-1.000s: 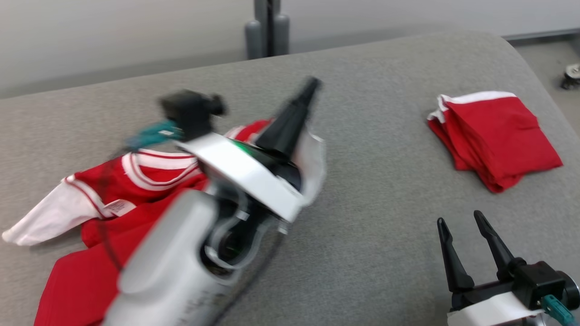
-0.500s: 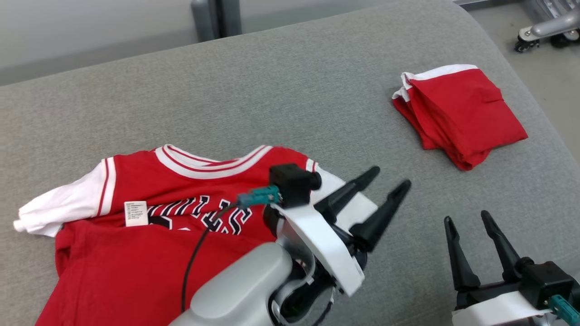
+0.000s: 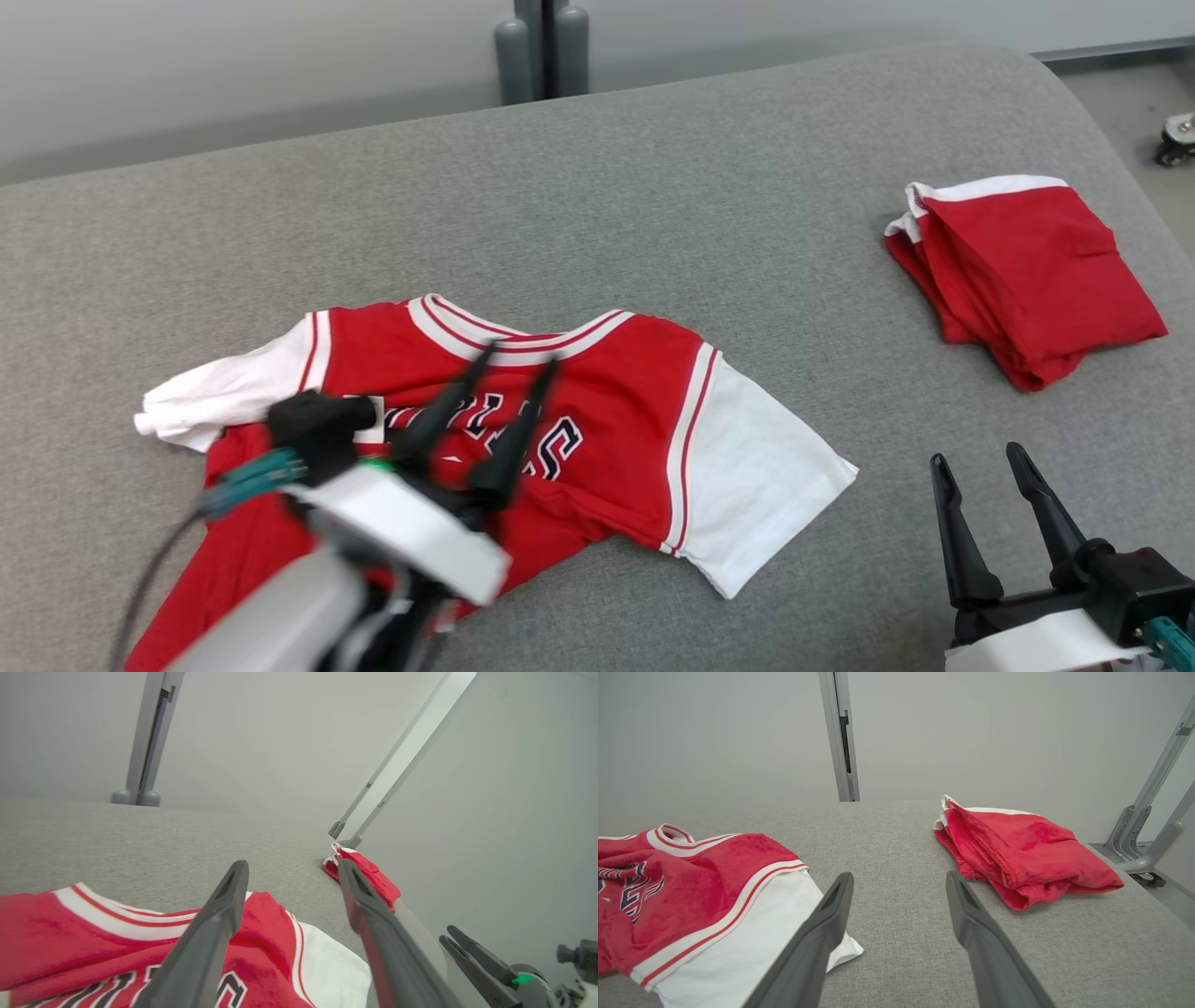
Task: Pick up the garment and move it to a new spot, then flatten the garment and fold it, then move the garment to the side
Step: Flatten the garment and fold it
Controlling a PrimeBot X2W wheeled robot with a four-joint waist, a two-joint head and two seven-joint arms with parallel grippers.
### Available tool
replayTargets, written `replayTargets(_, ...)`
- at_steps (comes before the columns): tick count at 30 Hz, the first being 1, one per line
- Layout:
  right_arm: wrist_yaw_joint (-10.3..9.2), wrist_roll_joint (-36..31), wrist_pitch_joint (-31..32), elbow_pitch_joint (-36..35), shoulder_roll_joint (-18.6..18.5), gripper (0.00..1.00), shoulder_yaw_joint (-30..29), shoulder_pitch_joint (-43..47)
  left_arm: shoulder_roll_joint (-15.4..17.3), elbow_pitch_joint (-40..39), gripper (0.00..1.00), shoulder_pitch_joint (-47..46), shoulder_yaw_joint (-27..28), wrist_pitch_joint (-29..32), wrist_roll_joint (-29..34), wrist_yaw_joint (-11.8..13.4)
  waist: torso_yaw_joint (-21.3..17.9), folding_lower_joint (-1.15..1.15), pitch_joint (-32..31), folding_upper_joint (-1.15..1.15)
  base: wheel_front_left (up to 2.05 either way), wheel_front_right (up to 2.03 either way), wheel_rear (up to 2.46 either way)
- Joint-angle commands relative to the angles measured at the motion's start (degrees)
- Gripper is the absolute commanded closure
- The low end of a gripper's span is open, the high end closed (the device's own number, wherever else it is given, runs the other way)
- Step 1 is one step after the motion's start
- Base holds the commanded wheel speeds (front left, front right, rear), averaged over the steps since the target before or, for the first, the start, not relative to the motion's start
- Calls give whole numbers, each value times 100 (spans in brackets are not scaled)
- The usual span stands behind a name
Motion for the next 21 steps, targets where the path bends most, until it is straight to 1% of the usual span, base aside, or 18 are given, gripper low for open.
replayTargets(1,-2,-51,-7,-12,-42,0,-40,70,311,-47,0,204,221,-69,8,196,80,0,-48,0,0,0,0)
replayTargets(3,-2,-56,-7,-20,-40,0,-36,94,680,-7,0,454,437,-118,39,429,126,0,-58,0,0,0,0)
replayTargets(7,-2,-49,-7,-28,-40,0,-12,134,1298,237,0,802,697,-49,6,769,193,0,-22,0,0,0,0)
replayTargets(8,-2,-49,-7,-30,-41,0,-10,125,1378,294,0,889,710,29,-71,797,204,0,-10,0,0,0,0)
replayTargets(11,-2,-57,-7,-21,-41,0,5,126,1584,439,0,1003,803,254,-306,779,238,0,31,0,0,0,0)
replayTargets(12,-2,-50,-7,-20,-41,0,13,116,1678,528,0,989,806,310,-281,813,244,0,47,0,0,0,0)
replayTargets(13,-2,-56,-7,-14,-41,0,21,103,1730,600,0,958,773,369,-232,830,247,0,62,0,0,0,0)
replayTargets(15,-2,-61,-7,-9,-42,0,36,71,1682,740,0,931,774,501,-369,790,245,0,86,0,0,0,0)
replayTargets(17,-2,-73,-7,0,-42,0,55,41,1771,895,0,855,730,615,-316,779,228,0,101,0,0,0,0)
replayTargets(21,-2,-112,-7,-4,-42,0,57,42,1667,1142,0,808,702,805,-517,610,199,0,120,0,0,0,0)
